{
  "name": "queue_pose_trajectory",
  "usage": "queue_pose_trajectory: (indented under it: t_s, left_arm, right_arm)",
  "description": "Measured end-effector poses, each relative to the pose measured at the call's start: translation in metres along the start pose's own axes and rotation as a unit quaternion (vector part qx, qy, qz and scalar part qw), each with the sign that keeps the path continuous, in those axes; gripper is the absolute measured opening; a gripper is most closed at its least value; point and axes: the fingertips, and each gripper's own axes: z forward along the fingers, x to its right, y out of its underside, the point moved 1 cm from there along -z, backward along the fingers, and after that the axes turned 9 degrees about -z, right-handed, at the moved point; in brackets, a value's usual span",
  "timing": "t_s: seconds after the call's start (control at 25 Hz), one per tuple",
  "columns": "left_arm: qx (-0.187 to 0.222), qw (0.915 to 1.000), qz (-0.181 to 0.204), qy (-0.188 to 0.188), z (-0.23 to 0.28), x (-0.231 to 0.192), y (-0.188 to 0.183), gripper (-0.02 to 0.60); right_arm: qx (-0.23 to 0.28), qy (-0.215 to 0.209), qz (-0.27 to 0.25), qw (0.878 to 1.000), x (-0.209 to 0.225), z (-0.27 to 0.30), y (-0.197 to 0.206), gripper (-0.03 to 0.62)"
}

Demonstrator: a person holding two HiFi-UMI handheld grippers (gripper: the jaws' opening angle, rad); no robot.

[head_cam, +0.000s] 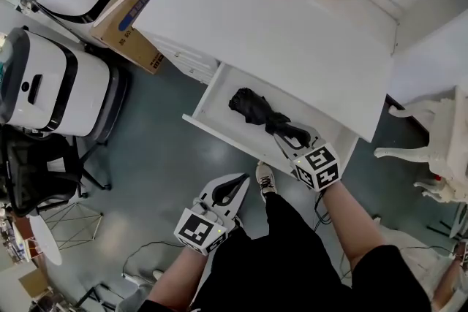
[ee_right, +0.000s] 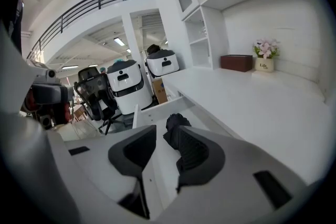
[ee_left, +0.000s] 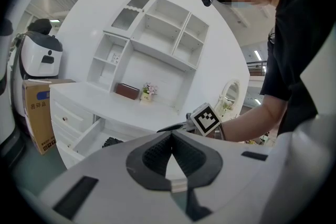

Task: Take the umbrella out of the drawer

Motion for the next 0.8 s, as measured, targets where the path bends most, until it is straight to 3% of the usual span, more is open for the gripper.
queue_pose_trajectory:
  t_s: [0.4,0.8]
  left_arm:
    - [-0.004,0.9995,-0.022,-0.021,0.017,-0.018,0.005,0.003]
    - [-0.013,0.9974,-0.046,-0.053,0.022,-0.028,0.017,0.003]
  right_arm:
    - [-0.081,-0.039,-0.055,0.994,0.022,0.059,0.045,0.173]
    - [-0.16,-0.086,-0.113,0.977,0.029,0.101,0.088,0.221]
